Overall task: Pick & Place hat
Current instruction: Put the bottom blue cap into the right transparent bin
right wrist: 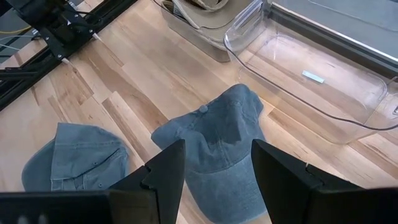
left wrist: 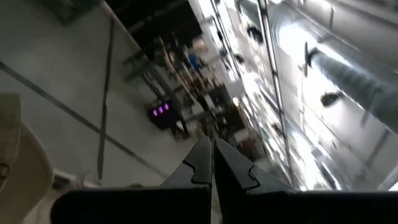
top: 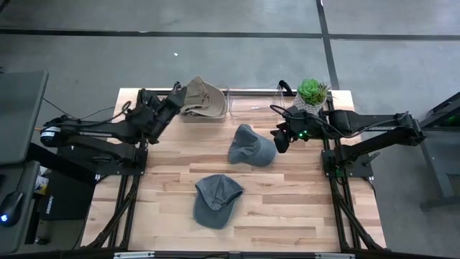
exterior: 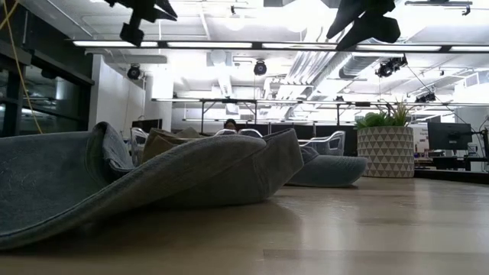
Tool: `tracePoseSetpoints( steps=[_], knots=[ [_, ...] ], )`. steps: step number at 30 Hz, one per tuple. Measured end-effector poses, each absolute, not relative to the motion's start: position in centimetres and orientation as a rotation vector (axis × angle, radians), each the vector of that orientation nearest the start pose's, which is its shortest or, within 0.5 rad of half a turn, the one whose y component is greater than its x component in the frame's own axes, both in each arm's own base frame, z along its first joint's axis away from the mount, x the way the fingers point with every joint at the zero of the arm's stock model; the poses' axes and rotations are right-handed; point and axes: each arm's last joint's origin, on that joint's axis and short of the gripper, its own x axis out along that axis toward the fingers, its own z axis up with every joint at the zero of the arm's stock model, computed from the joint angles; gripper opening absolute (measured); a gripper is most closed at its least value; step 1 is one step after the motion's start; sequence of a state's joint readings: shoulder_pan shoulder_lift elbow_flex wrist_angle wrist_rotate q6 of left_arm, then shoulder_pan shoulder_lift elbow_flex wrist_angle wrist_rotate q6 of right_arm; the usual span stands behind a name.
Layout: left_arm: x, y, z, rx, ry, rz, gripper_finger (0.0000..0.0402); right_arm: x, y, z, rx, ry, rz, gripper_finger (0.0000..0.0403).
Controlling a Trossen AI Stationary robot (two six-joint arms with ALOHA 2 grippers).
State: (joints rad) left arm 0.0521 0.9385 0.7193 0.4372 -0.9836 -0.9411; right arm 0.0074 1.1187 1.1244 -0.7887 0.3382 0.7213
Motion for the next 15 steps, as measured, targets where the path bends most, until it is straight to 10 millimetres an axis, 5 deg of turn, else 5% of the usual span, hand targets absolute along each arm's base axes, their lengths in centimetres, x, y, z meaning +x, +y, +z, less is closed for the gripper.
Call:
tracePoseSetpoints(
  steps=[15],
  knots=[
    [15.4, 2.3, 33.5, -1.038, -0.302, 0.565, 0.0000, 21.7, -0.8, 33.5, 0.550, 0.625, -0.566, 0.0179]
  ],
)
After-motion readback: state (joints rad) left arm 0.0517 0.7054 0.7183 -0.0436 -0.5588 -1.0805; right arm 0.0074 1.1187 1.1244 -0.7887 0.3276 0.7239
